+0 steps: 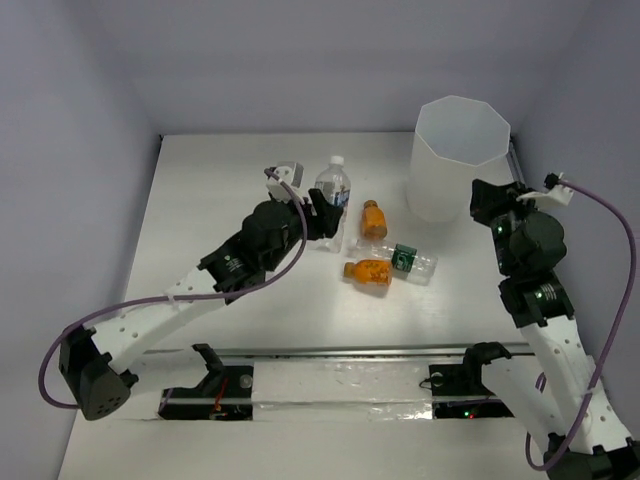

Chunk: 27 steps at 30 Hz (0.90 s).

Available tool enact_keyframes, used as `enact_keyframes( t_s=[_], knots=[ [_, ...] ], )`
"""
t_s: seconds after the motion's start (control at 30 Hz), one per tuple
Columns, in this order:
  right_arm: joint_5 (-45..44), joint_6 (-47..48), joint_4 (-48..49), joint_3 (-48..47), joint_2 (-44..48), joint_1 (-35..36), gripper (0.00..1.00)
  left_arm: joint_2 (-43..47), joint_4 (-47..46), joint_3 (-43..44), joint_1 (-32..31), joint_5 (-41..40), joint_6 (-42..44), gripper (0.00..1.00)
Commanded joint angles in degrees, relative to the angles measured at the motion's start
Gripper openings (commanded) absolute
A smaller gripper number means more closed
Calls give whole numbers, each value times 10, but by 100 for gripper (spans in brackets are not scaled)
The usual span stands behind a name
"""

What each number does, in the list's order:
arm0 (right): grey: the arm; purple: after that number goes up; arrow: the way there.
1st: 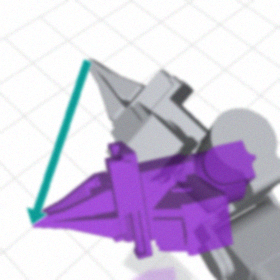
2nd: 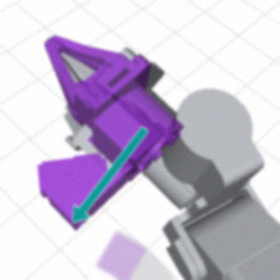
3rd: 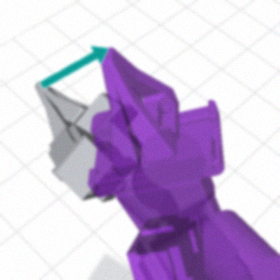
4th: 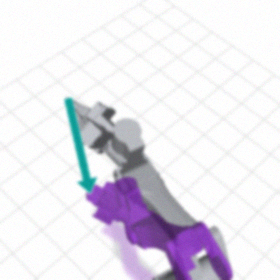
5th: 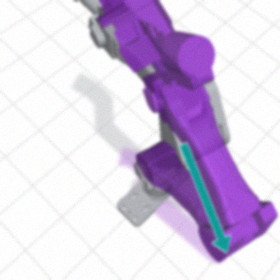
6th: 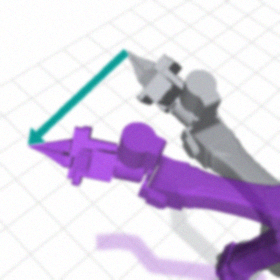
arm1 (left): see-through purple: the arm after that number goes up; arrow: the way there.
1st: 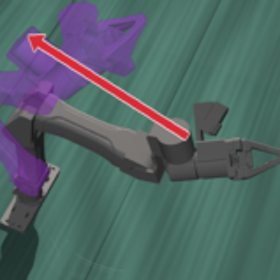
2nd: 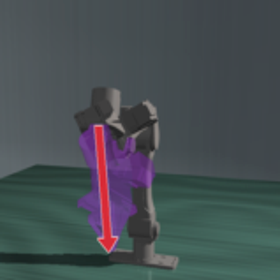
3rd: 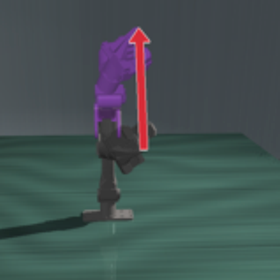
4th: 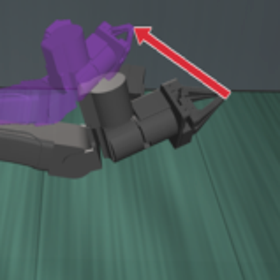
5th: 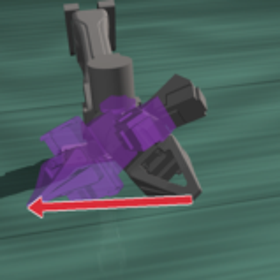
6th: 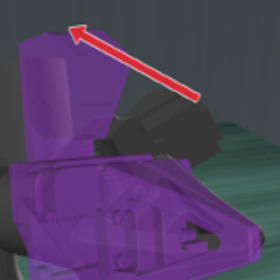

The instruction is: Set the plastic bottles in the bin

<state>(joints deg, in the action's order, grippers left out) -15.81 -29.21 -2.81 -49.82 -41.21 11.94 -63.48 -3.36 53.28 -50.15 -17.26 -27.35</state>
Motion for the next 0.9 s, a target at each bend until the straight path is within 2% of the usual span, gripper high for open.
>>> enact_keyframes(
  t_s=[0.0, 0.17, 0.33, 0.53, 0.57, 0.73, 0.83, 0.87],
  knots=[
    [82, -25, 9, 38, 47, -4, 15, 1, -88, 61, -1, 56, 18, 32],
    [127, -48, 0, 103, 111, -4, 13, -52, -204, 162, -1, 108, 41, 32],
    [153, -44, -34, 117, 141, -4, 14, -160, -277, 271, -1, 124, 69, 33],
    [204, -50, -40, 153, 162, -4, 15, -320, -304, 454, -1, 129, 109, 33],
    [209, -50, -43, 155, 164, -4, 15, -343, -303, 505, -1, 136, 110, 33],
    [257, -66, -22, 179, 171, 1, 15, -482, -306, 647, -1, 150, 105, 34],
    [262, -63, -22, 185, 170, 13, 15, -564, -300, 755, -1, 146, 110, 36],
    [264, -62, -21, 188, 170, 20, 15, -608, -297, 818, -1, 142, 113, 36]
  ],
)
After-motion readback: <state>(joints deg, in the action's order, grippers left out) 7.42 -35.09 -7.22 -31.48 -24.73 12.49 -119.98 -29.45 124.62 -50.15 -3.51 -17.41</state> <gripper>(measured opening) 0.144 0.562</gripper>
